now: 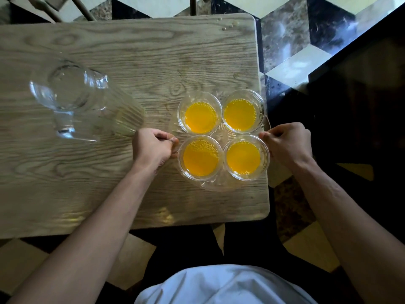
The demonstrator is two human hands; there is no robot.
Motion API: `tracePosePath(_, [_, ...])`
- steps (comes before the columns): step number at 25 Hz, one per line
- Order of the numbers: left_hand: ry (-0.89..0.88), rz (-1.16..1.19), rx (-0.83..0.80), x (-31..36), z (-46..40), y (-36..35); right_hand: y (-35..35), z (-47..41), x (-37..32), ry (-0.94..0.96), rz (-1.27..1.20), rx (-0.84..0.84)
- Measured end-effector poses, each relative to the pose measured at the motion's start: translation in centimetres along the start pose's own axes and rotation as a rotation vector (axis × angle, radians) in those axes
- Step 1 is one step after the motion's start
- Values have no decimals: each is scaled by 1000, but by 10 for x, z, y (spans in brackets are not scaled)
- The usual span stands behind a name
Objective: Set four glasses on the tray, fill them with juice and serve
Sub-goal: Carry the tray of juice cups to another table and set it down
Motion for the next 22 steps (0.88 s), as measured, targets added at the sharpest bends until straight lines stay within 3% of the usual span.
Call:
tracePosePath(12, [36, 106, 8, -20, 58, 35, 12, 48, -12, 76, 39, 9])
tracePosePath(22, [104, 230, 164, -55, 120, 59, 16, 64, -34, 192, 74, -121])
Point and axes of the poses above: each hand's wrist, its own z-axis away from the middle knuckle, its own y-axis out of the back of the hand, x = y × z, the point moved 9 cm from there along -z, towards the middle knuckle
